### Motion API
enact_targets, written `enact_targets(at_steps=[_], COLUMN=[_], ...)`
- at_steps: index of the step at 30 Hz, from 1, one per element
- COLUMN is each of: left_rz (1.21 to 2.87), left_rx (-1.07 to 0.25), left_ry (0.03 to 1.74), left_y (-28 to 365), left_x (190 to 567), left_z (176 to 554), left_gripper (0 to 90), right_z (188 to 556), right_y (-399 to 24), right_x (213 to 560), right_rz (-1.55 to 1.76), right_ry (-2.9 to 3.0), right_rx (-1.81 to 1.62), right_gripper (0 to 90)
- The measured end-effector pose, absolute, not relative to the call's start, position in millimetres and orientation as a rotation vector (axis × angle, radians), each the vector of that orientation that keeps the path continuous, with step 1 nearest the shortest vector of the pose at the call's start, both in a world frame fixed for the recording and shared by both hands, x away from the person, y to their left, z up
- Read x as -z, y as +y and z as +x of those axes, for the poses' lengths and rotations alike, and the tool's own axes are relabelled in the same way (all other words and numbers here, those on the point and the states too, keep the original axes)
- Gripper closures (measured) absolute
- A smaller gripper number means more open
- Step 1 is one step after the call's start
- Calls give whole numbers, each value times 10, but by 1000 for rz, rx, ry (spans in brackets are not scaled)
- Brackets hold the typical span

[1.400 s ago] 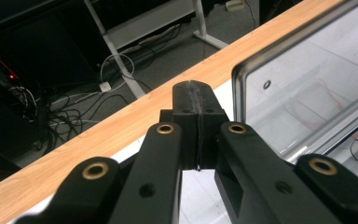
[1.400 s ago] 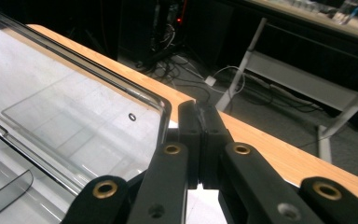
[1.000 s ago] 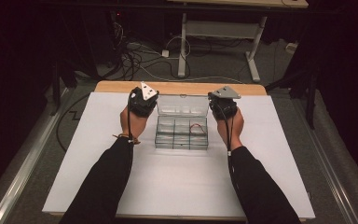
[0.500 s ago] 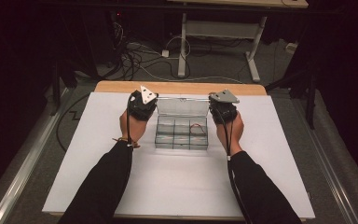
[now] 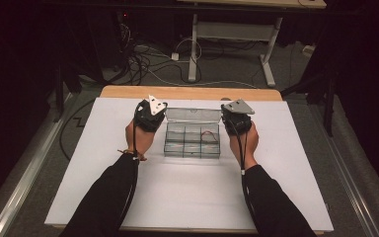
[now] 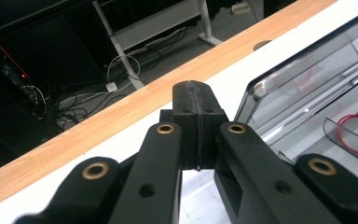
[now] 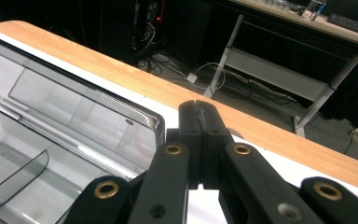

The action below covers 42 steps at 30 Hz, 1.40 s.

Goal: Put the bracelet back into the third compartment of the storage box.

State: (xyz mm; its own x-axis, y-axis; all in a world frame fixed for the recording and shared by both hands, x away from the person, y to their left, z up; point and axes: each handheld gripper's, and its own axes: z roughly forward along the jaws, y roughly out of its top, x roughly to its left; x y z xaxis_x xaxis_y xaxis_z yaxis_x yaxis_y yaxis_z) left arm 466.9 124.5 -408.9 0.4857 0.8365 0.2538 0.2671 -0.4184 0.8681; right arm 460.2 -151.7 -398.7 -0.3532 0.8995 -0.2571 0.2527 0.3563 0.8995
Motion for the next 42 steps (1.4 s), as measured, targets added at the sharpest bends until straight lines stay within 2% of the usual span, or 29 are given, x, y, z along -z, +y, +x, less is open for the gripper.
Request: enact_targets(at_steps=[42], left_rz=[1945], left_rx=[-938], left_ry=[908], left_y=[1210], left_x=[4269], left_z=[4380], left_gripper=[879], right_z=[4253], right_y=[-1514], right_x=[4237], right_rz=[1012], right_ry=[1785], right_rx=[-1022], right_gripper=[900])
